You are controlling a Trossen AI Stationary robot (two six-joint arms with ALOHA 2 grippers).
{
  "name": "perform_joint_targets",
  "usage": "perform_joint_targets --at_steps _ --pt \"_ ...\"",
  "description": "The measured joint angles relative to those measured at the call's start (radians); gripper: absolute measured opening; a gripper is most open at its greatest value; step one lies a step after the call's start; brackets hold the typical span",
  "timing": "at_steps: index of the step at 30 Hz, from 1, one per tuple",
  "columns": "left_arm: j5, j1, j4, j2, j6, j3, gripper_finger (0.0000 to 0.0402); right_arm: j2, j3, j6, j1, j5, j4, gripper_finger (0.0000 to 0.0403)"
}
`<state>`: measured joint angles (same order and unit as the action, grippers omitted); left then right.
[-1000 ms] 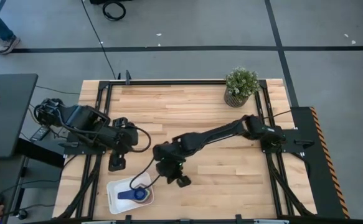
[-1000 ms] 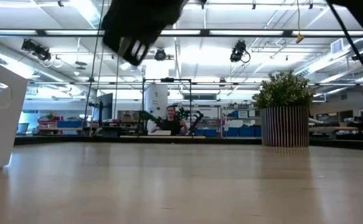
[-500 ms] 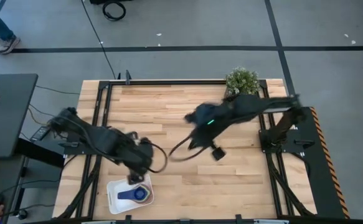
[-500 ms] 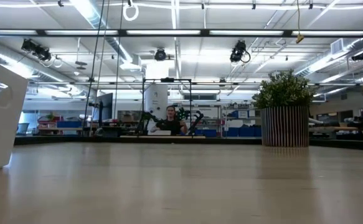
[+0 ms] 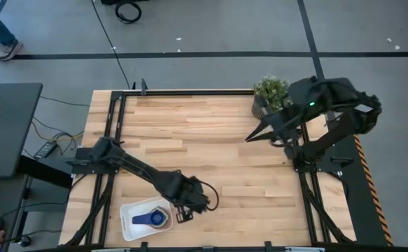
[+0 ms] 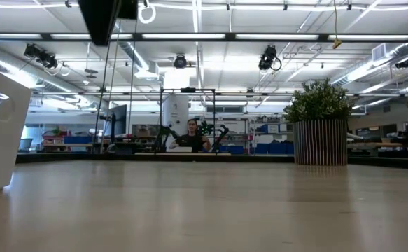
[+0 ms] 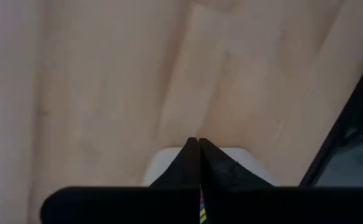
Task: Nest measuring cups in basket
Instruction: Move the white bin to the bottom left corner of the table
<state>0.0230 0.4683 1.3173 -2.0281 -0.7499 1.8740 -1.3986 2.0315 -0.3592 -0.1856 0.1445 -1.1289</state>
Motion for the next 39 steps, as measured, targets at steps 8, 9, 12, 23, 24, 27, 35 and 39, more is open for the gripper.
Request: perform_joint_targets --at_steps 8,9,12,23,24,27,35,39 --pt "-0.111 0.014 -0.019 -0.120 0.072 0.000 0.0000 0.025 0.000 0.010 0.000 -0.025 -0.002 0.0022" --pt "-0.127 0.019 -0.020 -0.134 0.083 0.000 0.0000 0.025 0.000 0.016 0.000 -0.027 -0.002 0.0022" --pt "-0.164 0.040 -0.024 -0.169 0.109 0.000 0.0000 0.019 0.000 0.027 0.000 -0.043 -0.002 0.0022" --pt "-0.185 0.101 -0.017 -0.193 0.107 -0.002 0.0000 -0.004 -0.001 0.052 0.000 -0.077 -0.002 0.0022" --pt "-0.185 0.104 -0.029 -0.192 0.102 -0.015 0.0000 -0.004 -0.001 0.053 0.000 -0.077 -0.002 0.0022" --pt "-0.202 0.118 -0.019 -0.192 0.065 -0.066 0.0000 -0.007 -0.001 0.053 0.000 -0.077 -0.002 0.0022" --pt "-0.291 0.167 -0.037 -0.192 -0.004 -0.166 0.0000 -0.008 -0.001 0.053 0.000 -0.076 -0.001 0.0022" --pt "-0.290 0.190 -0.041 -0.192 -0.006 -0.167 0.0000 -0.008 -0.001 0.054 0.000 -0.075 0.011 0.0022"
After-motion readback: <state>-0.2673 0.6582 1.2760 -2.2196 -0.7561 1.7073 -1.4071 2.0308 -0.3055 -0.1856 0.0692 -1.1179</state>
